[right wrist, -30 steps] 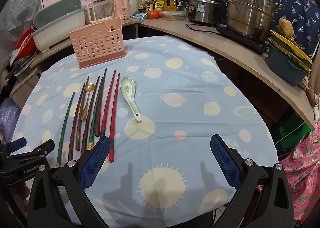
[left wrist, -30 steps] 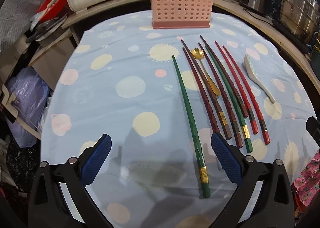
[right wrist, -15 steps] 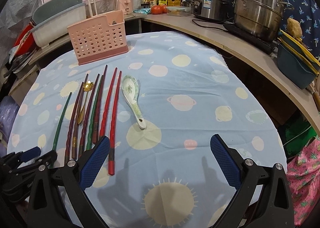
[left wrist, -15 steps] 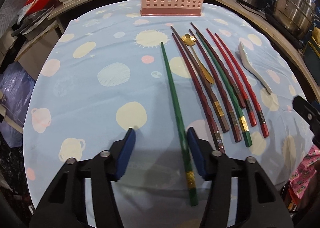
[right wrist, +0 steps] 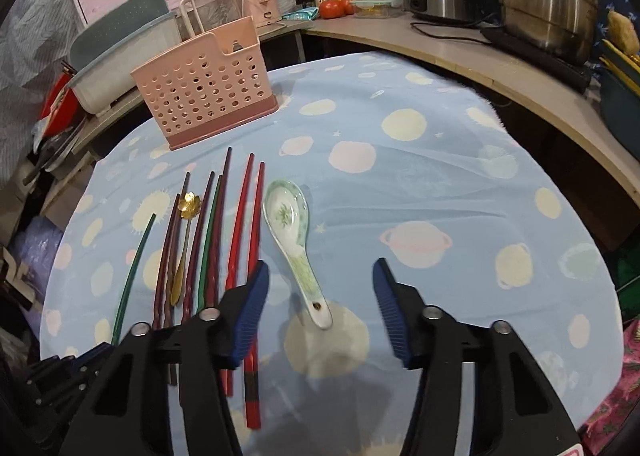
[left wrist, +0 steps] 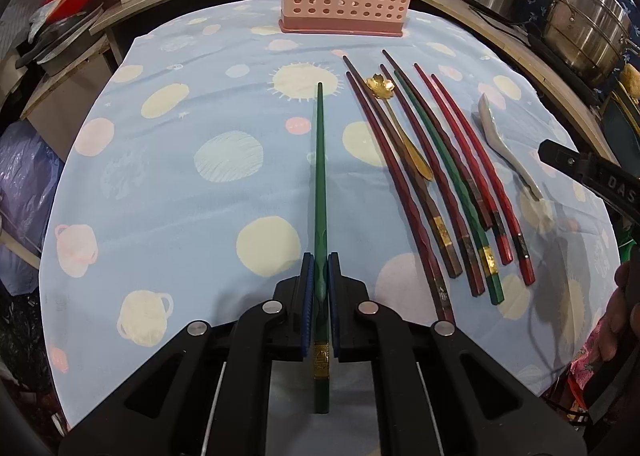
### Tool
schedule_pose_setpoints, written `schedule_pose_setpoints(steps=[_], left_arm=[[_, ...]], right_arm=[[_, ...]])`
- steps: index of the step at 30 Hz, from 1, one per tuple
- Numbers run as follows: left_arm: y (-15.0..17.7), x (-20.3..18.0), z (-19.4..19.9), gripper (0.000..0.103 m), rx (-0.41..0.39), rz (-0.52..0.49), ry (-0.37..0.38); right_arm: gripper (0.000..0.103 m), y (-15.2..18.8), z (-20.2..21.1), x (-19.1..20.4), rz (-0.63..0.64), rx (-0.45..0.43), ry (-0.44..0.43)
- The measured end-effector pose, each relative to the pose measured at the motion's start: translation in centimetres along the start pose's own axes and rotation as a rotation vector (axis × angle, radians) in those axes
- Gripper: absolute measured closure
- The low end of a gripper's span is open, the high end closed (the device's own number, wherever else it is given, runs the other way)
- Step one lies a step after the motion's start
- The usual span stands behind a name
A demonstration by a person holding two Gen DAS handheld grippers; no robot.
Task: Organize utensils
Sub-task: 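Lower the left tool onto the lone green chopstick and close it, then grasp the white ceramic spoon with the right tool while the left tool holds the green chopstick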
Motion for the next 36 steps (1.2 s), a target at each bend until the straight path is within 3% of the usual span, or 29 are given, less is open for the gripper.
schedule_pose_setpoints(steps=[11, 17, 24, 36], left_arm=[[-0.8, 0.2, -0.6, 0.096, -0.001, -0.002, -0.009], [-1.0, 0.2, -0.6, 0.096, -0.001, -0.001, -0.007], [-1.0, 0.2, -0.8, 0.096, -0.005, 0.001, -0.008], [-1.0, 0.2, -0.8, 0.096, -0.010, 0.001, -0.007]], right_arm=[[0.087, -0.3, -3.3, 2.1, 0.023, 0.064, -0.060], [0.090, 0.2, -3.5, 2.5, 0.012, 0.081, -0.106], [0.090, -0.5, -3.4, 1.4, -0.022, 0.066, -0.087], [0.090, 0.1, -3.8, 3.1, -0.005, 0.088, -0.123]])
Point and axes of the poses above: each gripper's, at about its wrist camera, not at the fingertips, and z roughly against the way its jaws point, x to its left, y to its underside, the point moved 7 cm from there along -z, roughly the way its jaws point, and after that the axes turned 15 degrees about y, right-handed, at the moved point
